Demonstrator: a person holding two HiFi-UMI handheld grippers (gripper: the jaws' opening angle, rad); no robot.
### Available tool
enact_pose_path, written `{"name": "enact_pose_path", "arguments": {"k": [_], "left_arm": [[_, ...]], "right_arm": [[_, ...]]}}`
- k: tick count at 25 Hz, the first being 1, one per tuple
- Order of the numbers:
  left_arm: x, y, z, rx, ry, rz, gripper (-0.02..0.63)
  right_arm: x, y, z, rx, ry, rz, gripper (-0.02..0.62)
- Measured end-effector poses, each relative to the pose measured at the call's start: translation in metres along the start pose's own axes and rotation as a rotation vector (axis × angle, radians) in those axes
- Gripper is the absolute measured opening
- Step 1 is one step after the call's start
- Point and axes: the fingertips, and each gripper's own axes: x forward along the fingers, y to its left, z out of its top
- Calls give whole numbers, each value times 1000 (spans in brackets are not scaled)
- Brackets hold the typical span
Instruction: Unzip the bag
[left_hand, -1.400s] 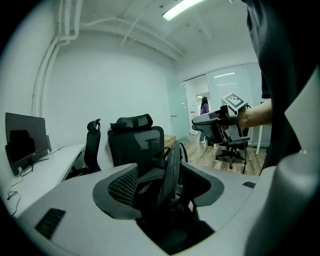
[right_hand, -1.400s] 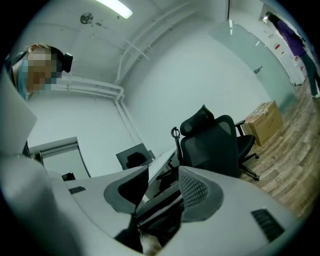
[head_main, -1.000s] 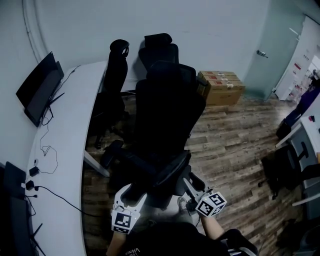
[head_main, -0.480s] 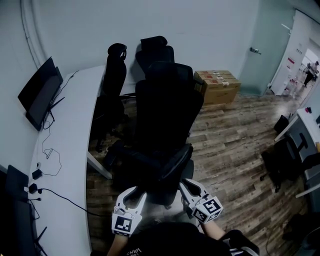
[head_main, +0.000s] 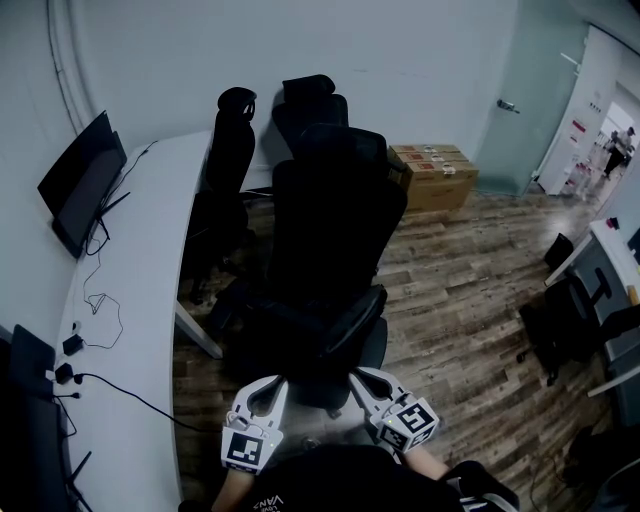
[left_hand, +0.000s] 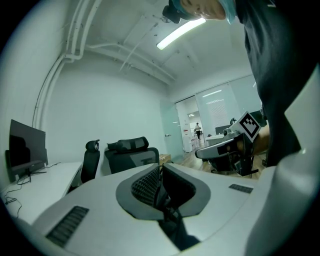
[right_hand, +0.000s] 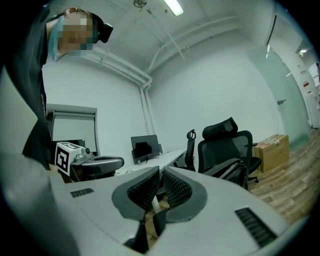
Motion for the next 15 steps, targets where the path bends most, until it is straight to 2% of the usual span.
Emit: {"name": "enact_pose_path", "arguments": {"k": [12, 15], "left_arm": [[-2, -9, -14, -27, 20, -22, 20], [-3, -10, -12, -23, 19, -32, 19]], "right_arm": [[2, 0, -18, -27, 57, -4, 46], [1, 2, -19, -5, 78, -11, 44]]}}
